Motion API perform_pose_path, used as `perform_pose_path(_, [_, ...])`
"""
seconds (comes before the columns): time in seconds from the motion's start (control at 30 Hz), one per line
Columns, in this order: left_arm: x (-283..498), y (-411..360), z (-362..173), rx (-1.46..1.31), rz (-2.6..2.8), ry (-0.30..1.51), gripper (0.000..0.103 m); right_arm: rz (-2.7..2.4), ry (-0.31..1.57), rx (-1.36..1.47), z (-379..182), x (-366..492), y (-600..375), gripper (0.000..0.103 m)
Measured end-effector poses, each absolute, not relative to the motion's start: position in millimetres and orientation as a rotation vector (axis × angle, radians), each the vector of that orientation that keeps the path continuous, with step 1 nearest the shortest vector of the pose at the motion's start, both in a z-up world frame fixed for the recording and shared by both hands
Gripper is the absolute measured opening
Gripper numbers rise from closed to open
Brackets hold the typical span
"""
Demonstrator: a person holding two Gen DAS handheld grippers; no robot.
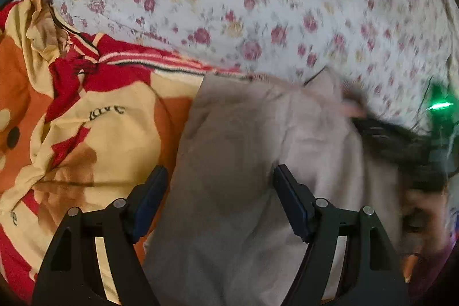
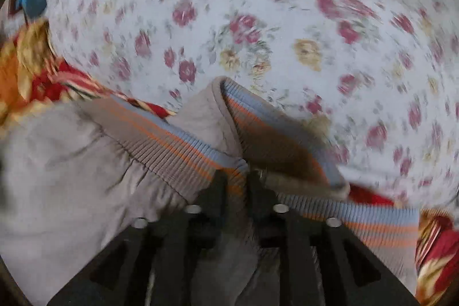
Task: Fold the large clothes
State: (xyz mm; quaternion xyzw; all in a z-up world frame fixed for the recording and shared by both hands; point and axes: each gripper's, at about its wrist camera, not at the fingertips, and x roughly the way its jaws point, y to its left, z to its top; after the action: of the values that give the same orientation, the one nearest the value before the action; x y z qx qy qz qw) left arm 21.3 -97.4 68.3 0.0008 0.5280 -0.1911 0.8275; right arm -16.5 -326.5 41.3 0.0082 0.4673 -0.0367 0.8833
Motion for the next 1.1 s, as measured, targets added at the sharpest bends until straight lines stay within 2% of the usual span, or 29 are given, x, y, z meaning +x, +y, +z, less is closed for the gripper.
perform_pose_path(0.03, [21,-98,65,0.009,-0.401,1.13,0.075,-0.061,0.97,0.066,54,-33,-335,0.051])
perform_pose_path(0.13, [22,-95,57,-0.019,-0.389,1.16,0.076,-0.14,0.905,0.089,85,-84,-359,0.065])
perform_pose_path(0.17, [23,-93,55,-0.039,-0.385,1.168,0.076,-0.192,0.872,0.095,94,-102,-374,0.074])
perform_pose_path(0.2, [23,-92,54,-0.048,-0.382,1.171,0.078,-0.241,0.853,0.097,98,-113,-387,0.078])
perform_pose_path(0.23, [23,-91,53,-0.056,-0.376,1.173,0.078,-0.308,0.843,0.099,98,-124,-401,0.083])
perform_pose_path(0.33, [22,-89,49,-0.073,-0.363,1.173,0.079,-0.363,0.963,0.174,66,-124,-439,0.083])
perform_pose_path(0.37, [20,-89,47,-0.073,-0.36,1.169,0.079,-0.327,0.996,0.216,56,-125,-444,0.071])
perform_pose_path(0.4, [18,-89,46,-0.065,-0.357,1.162,0.079,-0.284,1.012,0.258,46,-126,-445,0.051])
perform_pose_path(0.43, [16,-89,45,-0.058,-0.356,1.156,0.079,-0.276,0.994,0.275,44,-131,-446,0.002])
perform_pose_path(0.53, [13,-92,42,-0.035,-0.353,1.138,0.082,-0.38,0.869,0.216,55,-150,-457,0.002])
perform_pose_path(0.67, [13,-92,38,-0.009,-0.373,1.138,0.083,-0.408,0.969,0.37,27,-149,-486,0.003])
perform_pose_path(0.7, [13,-90,40,-0.017,-0.376,1.141,0.083,-0.378,0.961,0.385,30,-154,-484,0.005])
perform_pose_path(0.73, [11,-85,44,-0.03,-0.384,1.138,0.083,-0.352,0.933,0.39,40,-164,-479,0.014])
perform_pose_path(0.8, [7,-77,55,-0.051,-0.417,1.117,0.083,-0.291,0.873,0.408,61,-193,-472,0.045])
perform_pose_path(0.83, [4,-74,61,-0.064,-0.435,1.108,0.083,-0.269,0.852,0.423,69,-210,-469,0.072])
perform_pose_path(0.87, [2,-70,67,-0.081,-0.447,1.097,0.083,-0.265,0.848,0.43,73,-222,-467,0.077])
perform_pose_path(0.97, [-9,-53,77,-0.148,-0.479,1.073,0.083,-0.224,0.902,0.451,70,-249,-453,0.077])
perform_pose_path(1.1, [-25,-35,65,-0.151,-0.454,1.109,0.083,-0.205,0.985,0.464,43,-272,-439,0.078])
